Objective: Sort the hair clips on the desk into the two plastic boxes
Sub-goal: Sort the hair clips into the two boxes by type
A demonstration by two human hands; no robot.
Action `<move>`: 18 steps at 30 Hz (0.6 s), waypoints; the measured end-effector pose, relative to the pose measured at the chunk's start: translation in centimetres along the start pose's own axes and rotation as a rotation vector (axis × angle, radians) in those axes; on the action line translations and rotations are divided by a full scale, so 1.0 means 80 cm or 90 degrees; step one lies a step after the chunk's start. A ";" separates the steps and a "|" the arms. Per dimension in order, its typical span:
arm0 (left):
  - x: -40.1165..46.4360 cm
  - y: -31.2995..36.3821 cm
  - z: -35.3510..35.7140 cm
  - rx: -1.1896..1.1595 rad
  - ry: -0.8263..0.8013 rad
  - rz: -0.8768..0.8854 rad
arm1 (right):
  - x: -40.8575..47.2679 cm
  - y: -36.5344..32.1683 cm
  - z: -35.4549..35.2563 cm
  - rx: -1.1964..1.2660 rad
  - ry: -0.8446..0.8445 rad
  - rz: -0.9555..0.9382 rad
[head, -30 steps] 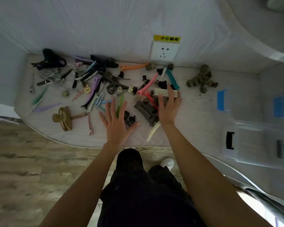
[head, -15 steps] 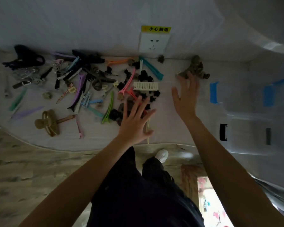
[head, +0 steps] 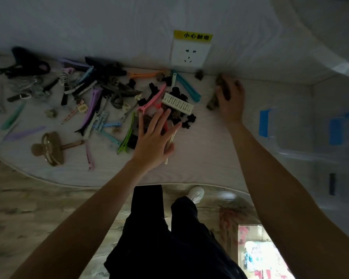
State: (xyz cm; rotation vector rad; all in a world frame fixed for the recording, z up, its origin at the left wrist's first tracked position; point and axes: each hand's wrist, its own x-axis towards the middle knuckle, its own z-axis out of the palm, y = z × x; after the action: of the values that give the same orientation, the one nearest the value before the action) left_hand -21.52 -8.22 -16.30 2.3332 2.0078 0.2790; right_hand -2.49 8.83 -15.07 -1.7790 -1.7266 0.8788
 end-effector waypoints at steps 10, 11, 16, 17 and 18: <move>-0.005 -0.023 -0.009 0.008 0.001 -0.076 | -0.044 -0.071 0.077 0.002 -0.193 -0.143; -0.007 -0.028 -0.011 -0.004 0.001 -0.092 | -0.045 -0.076 0.077 -0.002 -0.224 -0.157; -0.015 -0.047 -0.037 -0.158 0.109 -0.140 | -0.063 -0.083 0.063 -0.055 -0.259 -0.215; -0.013 -0.052 -0.048 -0.203 0.133 -0.157 | -0.068 -0.081 0.059 -0.076 -0.235 -0.221; -0.008 -0.058 -0.058 -0.240 0.143 -0.171 | -0.073 -0.079 0.054 -0.086 -0.205 -0.220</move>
State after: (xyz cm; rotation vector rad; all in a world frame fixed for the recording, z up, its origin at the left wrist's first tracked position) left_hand -26.95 -8.48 -12.54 1.8529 2.1063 0.8512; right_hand -9.85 3.07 -12.62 -1.4073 -2.2620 0.9514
